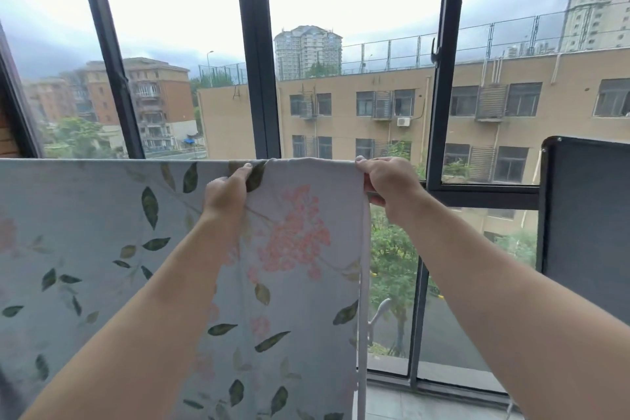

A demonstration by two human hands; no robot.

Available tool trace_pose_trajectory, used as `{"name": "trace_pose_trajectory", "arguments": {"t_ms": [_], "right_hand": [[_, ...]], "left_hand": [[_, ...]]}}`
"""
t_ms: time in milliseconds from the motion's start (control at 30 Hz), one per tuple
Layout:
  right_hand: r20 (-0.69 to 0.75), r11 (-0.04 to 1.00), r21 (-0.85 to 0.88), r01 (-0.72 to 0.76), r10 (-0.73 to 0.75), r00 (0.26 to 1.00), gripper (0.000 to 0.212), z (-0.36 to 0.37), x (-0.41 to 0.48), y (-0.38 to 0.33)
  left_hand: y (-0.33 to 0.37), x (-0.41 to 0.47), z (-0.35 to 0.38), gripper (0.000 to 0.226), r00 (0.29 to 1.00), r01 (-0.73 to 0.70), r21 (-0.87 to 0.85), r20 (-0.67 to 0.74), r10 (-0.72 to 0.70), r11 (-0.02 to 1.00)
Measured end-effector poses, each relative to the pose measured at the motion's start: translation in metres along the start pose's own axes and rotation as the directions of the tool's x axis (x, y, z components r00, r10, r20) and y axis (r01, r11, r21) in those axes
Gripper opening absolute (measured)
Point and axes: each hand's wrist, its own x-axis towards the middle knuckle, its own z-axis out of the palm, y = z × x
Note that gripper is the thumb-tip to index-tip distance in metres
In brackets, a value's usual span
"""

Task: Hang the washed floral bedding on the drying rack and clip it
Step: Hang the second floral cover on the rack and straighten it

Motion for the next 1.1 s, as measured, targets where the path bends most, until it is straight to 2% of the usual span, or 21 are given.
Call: {"name": "trace_pose_trajectory", "arguments": {"t_ms": [67, 167, 300, 433, 533, 600, 700, 800, 967, 1100], "right_hand": [[-0.003, 1.000, 0.012, -0.016, 0.016, 1.000, 0.012, 0.001, 0.001, -0.001], [0.000, 1.000, 0.012, -0.025, 0.025, 1.000, 0.015, 0.002, 0.001, -0.003], [-0.001, 1.000, -0.004, -0.024, 0.024, 1.000, 0.022, -0.001, 0.004, -0.002], [0.016, 0.996, -0.078, -0.040, 0.041, 0.999, 0.032, -0.004, 0.007, -0.002], [0.099, 0.993, -0.113, -0.034, 0.045, 0.994, 0.046, -0.005, 0.006, -0.004], [0.112, 0.997, -0.079, -0.017, 0.026, 0.993, 0.042, -0.003, 0.005, -0.005], [0.056, 0.999, -0.026, -0.035, 0.036, 0.998, 0.031, -0.006, 0.007, -0.007], [0.036, 0.998, -0.020, -0.053, 0.054, 0.998, 0.020, -0.011, 0.010, -0.007], [0.077, 0.993, -0.086, -0.075, 0.081, 0.994, 0.029, -0.011, 0.007, -0.007], [0.106, 0.996, -0.054, -0.071, 0.076, 0.991, 0.019, -0.010, 0.006, -0.007]], "left_hand": [[0.006, 0.000, -0.006, 0.021, 0.982, 0.106, -0.101, 0.167, -0.089, 0.989], [0.014, 0.000, -0.011, 0.015, 0.897, 0.197, -0.199, 0.432, -0.095, 0.960], [0.018, 0.001, -0.008, 0.017, 0.825, 0.276, -0.183, 0.549, -0.135, 0.943], [0.021, 0.002, 0.001, 0.024, 0.819, 0.278, -0.181, 0.558, -0.134, 0.943], [0.020, 0.003, 0.005, 0.006, 0.819, 0.275, -0.199, 0.560, -0.121, 0.940], [0.020, 0.004, 0.005, 0.007, 0.822, 0.280, -0.206, 0.556, -0.123, 0.938], [0.022, 0.002, 0.004, 0.020, 0.814, 0.305, -0.186, 0.560, -0.154, 0.934], [0.027, -0.002, 0.007, 0.017, 0.814, 0.292, -0.186, 0.564, -0.141, 0.938], [0.027, -0.007, 0.009, 0.021, 0.801, 0.292, -0.172, 0.581, -0.142, 0.941], [0.028, -0.010, 0.008, 0.022, 0.779, 0.309, -0.166, 0.609, -0.149, 0.936]]}}
